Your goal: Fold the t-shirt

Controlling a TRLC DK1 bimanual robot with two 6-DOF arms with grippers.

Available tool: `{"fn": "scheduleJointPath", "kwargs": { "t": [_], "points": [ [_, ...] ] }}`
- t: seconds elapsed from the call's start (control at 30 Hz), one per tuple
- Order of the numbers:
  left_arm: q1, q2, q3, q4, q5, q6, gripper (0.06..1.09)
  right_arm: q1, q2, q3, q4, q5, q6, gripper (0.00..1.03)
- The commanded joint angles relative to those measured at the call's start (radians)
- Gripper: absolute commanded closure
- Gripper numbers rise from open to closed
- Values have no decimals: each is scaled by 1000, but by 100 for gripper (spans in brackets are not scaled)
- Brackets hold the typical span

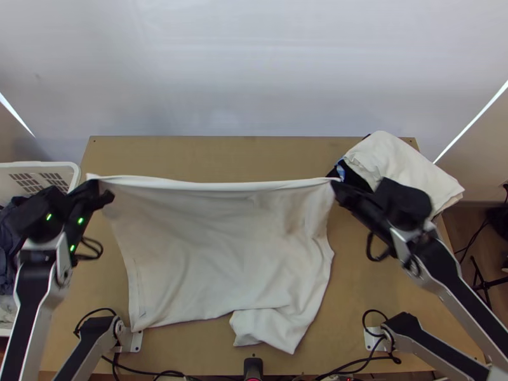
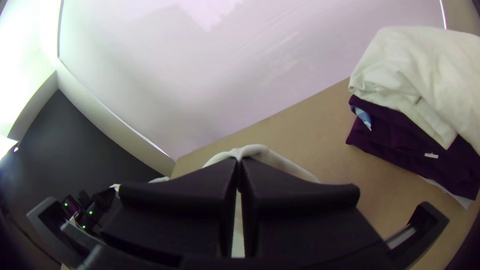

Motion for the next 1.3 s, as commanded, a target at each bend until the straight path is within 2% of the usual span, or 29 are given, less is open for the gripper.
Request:
{"fn": "scheduleJointPath", "kwargs": {
  "t": [0.0,0.23,0.57,0.83,1.0,1.27],
  "points": [
    [0,261,48,161,7,4,105,15,237,40,108,11,-18,100],
    [8,624,280,199,7,-52,105,-71,472,252,147,20,-57,100],
    [3,1049,564,188,7,-26,105,-162,796,497,128,18,-98,100],
    [5,1203,677,187,13,-24,105,-142,958,543,131,18,-97,100],
    [14,1273,749,184,10,-24,105,-143,1017,577,124,51,-94,100],
    [26,1384,874,73,11,-30,105,-149,1064,623,116,51,-84,100]
  ]
}}
